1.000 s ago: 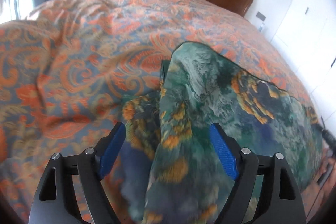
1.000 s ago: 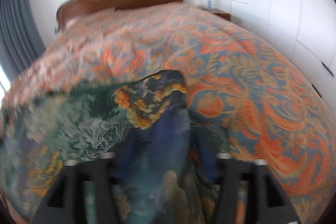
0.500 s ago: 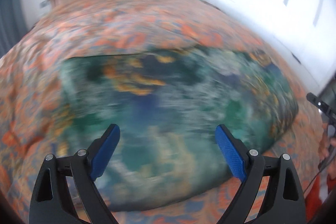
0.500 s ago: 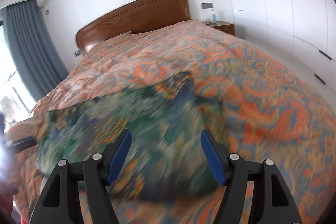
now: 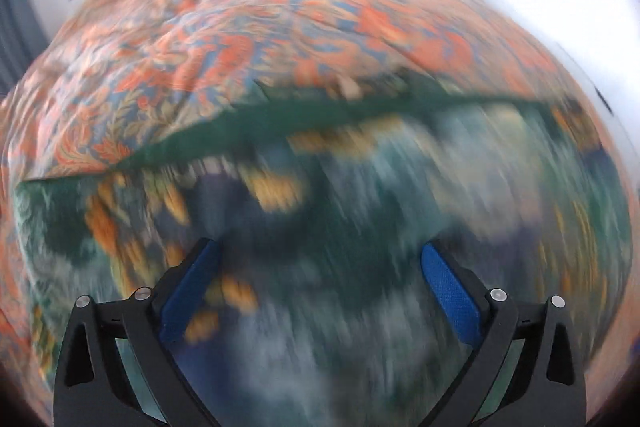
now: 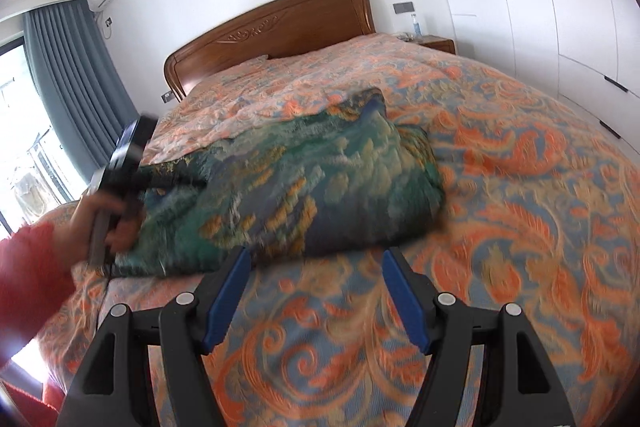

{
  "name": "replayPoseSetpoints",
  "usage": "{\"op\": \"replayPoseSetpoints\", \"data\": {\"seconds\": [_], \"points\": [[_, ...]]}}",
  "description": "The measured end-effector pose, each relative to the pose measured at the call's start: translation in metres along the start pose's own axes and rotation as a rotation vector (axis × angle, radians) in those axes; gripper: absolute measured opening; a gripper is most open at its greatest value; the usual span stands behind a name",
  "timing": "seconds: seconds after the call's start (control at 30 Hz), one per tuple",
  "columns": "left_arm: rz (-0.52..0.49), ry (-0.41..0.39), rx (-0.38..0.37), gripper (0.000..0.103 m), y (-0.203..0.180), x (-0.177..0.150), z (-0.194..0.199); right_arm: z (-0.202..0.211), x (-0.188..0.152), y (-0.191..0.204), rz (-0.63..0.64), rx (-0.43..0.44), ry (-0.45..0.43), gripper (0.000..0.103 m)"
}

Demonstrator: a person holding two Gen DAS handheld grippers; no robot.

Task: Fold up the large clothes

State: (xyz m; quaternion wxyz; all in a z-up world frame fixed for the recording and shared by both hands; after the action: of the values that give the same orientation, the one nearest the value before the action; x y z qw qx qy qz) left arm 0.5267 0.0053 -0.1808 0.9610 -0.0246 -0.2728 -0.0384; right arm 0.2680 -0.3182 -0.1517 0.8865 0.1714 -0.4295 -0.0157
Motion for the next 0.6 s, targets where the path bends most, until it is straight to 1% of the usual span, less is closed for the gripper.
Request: {"op": "replayPoseSetpoints", "data": {"seconds": [0.1,0.17,0.23,0.3,0.43,0.6], "points": [[0.036,0.009,0.048,0.102,0.005,0.016,-0.014,-0.002,-0.012,-0.003,-0.005,-0.001,0.023,0.07],[0.063,0.006,0.064,0.102,0.007,0.023,-0.019,-0.002,-0.018,-0.005,-0.017,0.002,0.029,0.07],[0.077,-0.013,0.051,0.1,0.006,0.024,-0.015,-0.001,-0.021,-0.009,-0.038,0.005,0.027,0.07],[0.061,-0.023,0.036,0.1,0.003,0.019,-0.009,-0.001,-0.022,-0.013,-0.049,0.006,0.026,0.07],[-0.029,-0.044,0.018,0.1,-0.009,-0.004,0.012,-0.002,-0.022,-0.02,-0.082,0.007,0.034,0.07],[-0.148,-0.062,0.003,0.1,-0.029,-0.054,0.045,-0.001,-0.021,-0.021,-0.104,0.015,0.036,0.07]]}}
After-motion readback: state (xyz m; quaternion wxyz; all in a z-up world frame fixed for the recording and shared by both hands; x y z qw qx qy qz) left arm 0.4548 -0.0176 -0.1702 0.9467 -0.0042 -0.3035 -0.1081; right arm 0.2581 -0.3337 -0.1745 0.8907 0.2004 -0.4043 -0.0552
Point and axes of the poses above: each gripper's, at about its wrist camera, not at the fingertips, and z roughly against the way its jaws point, y to its left, x to its top, the point moved 3 cm from there along -z, roughly the way its jaws point, and after that the axes turned 2 degrees about -z, right-handed, at the moved point
